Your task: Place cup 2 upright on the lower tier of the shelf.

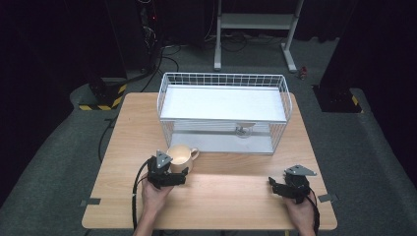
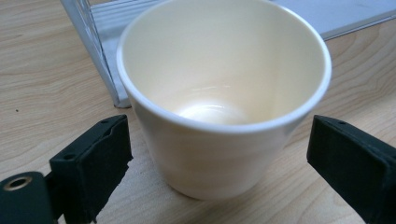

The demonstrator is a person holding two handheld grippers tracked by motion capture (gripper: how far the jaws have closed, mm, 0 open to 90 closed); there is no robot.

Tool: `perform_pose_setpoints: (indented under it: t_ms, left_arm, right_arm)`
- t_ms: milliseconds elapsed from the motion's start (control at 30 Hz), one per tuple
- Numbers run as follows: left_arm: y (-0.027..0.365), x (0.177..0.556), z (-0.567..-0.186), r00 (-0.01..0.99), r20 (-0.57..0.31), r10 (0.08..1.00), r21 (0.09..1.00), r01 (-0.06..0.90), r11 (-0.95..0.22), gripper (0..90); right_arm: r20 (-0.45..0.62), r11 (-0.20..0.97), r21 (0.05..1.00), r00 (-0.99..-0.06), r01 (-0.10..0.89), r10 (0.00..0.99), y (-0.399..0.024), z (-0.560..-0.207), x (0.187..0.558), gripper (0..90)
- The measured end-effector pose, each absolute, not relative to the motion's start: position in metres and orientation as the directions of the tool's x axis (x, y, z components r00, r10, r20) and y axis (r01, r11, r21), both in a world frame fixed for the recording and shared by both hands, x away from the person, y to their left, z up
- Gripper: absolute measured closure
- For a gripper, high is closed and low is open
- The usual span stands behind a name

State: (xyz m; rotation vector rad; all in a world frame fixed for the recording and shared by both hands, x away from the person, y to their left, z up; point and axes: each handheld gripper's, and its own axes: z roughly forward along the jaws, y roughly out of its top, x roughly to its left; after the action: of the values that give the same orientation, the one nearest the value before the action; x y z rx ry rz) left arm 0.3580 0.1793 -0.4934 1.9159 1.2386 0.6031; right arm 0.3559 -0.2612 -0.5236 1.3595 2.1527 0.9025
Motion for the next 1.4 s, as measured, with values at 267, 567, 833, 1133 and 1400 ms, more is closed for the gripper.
perform_pose_setpoints:
  t_ms: [267,567,833,1133,1400]
  left_arm:
    - [0.178,0.364,-0.497,0.410,-0.018,0.912,0.804,0.548,-0.231,7.0]
    - [0.171,0.370,-0.499,0.408,-0.002,0.913,0.801,0.547,-0.243,7.1]
    - [0.168,0.375,-0.499,0.402,0.017,0.916,0.802,0.541,-0.252,7.9]
    - [0.163,0.376,-0.499,0.402,0.075,0.913,0.785,0.541,-0.302,7.7]
    - [0.161,0.376,-0.501,0.397,0.082,0.914,0.785,0.540,-0.305,7.4]
  right_arm:
    - [-0.019,0.305,0.722,-0.422,0.621,0.906,-0.261,-0.524,0.356,25.4]
    - [-0.020,0.305,0.722,-0.422,0.621,0.906,-0.261,-0.524,0.356,25.4]
    - [-0.019,0.305,0.722,-0.422,0.621,0.906,-0.261,-0.524,0.356,25.4]
    - [-0.019,0.305,0.722,-0.422,0.621,0.906,-0.261,-0.524,0.356,25.4]
    - [-0.020,0.305,0.722,-0.422,0.621,0.906,-0.261,-0.524,0.356,25.4]
